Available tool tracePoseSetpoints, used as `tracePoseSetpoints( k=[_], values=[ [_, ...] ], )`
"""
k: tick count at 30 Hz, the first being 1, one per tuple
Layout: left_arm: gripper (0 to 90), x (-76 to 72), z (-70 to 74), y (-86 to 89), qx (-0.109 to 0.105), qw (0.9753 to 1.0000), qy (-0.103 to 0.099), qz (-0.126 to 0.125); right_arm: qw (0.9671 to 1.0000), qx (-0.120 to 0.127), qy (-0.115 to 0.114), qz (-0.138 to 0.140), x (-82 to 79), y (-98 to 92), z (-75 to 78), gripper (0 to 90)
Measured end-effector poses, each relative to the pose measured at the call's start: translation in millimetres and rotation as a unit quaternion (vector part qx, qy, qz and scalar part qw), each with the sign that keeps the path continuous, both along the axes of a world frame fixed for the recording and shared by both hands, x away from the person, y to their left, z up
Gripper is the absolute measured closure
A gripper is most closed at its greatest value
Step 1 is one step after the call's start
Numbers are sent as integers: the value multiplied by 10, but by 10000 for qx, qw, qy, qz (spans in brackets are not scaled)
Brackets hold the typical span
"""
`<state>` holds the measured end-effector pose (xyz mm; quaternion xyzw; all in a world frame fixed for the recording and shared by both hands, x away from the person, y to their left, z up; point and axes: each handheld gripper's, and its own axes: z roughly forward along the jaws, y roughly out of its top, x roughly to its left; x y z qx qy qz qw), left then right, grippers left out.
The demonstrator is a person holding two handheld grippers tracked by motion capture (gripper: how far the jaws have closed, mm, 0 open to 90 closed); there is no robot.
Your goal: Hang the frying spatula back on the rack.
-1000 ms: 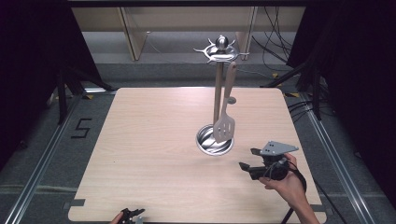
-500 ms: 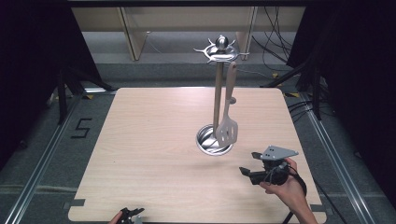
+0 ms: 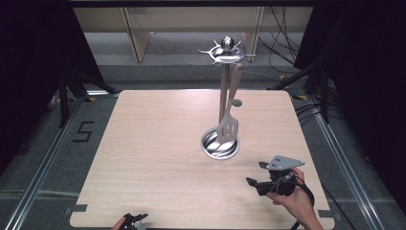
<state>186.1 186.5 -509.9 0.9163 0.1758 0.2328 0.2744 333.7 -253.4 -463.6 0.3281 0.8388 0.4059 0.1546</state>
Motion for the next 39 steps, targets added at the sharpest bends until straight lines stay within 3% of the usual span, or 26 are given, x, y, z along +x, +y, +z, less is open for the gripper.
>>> tracePoseSetpoints(
  k=[1,2,4,5,12,20,26,28,29,39],
  values=[
    [172,0,-1,-1,3,10000,1,-1,10000,-5,-22,-46,-11,-3,-5,246],
    [171,0,-2,-2,-7,10000,5,-2,9999,35,104,-70,-34,7,-9,245],
    [170,-1,2,-3,6,10000,-13,-12,10000,-3,-30,-27,-33,-2,-22,245],
    [170,-1,3,-3,2,10000,-15,-13,10000,15,68,-32,-48,2,-26,244],
    [169,-1,6,1,-20,10000,-33,5,9999,-49,50,88,-93,13,-74,241],
    [169,-3,4,-1,-13,10000,-29,1,10000,-41,44,13,-147,9,-91,240],
    [170,-2,4,-1,9,10000,-24,-5,9999,-54,123,41,-174,1,-117,237],
    [169,-3,4,-2,8,10000,-23,-8,9998,-9,212,-63,-210,12,-124,237],
    [169,-3,4,-2,8,10000,-22,-8,9999,-62,94,27,-194,-3,-127,237],
    [169,6,9,-1,45,9999,-55,-70,9999,-77,126,-5,-253,-27,-159,225]
  ],
)
